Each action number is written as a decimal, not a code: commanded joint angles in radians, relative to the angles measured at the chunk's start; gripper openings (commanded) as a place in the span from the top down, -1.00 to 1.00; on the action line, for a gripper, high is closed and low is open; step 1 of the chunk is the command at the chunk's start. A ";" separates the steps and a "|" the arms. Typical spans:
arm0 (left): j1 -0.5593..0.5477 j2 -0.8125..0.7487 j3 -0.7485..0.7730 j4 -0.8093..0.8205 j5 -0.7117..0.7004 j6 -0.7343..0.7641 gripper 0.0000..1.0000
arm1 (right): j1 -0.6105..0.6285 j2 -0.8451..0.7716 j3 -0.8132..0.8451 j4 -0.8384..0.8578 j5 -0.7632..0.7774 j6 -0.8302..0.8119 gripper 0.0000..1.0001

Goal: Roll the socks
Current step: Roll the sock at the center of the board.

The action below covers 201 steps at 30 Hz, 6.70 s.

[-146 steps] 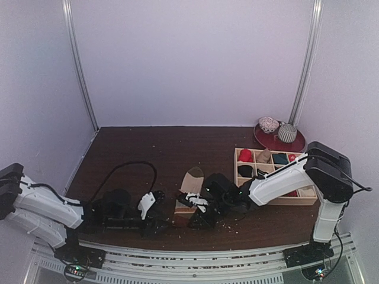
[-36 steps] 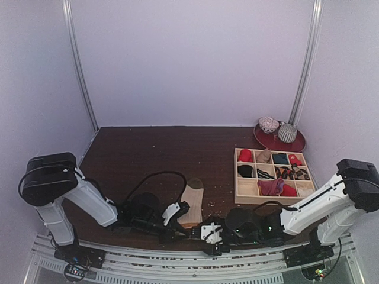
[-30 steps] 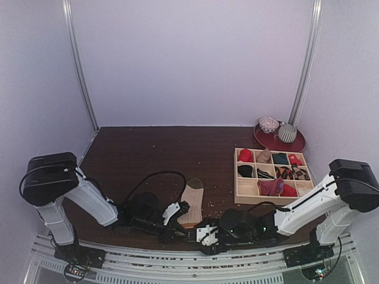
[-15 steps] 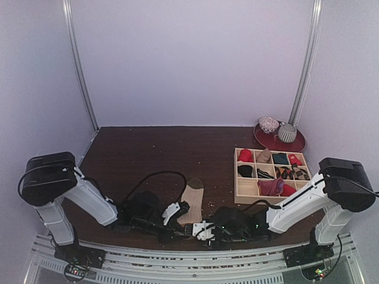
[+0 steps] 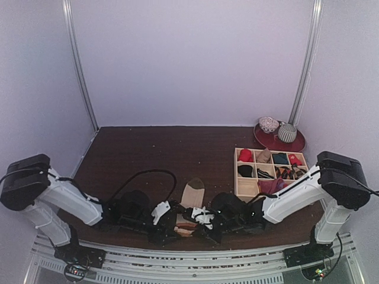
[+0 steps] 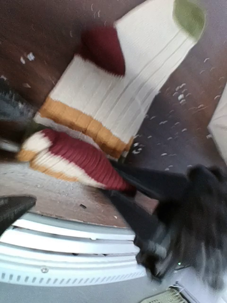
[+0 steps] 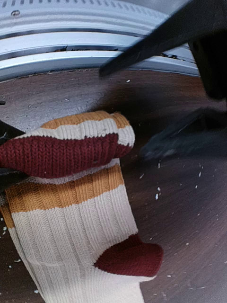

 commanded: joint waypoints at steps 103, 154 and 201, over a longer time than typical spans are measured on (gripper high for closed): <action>0.040 0.013 0.045 -0.144 0.034 0.089 -0.24 | 0.031 0.003 0.012 -0.176 0.100 -0.028 0.84; 0.030 0.340 0.089 -0.116 0.174 -0.096 1.00 | 0.106 -0.257 -0.174 0.087 0.314 -0.321 -0.13; -0.029 -0.037 -0.066 0.268 -0.104 0.397 -0.67 | -0.190 0.290 0.090 -0.234 -0.555 0.188 0.70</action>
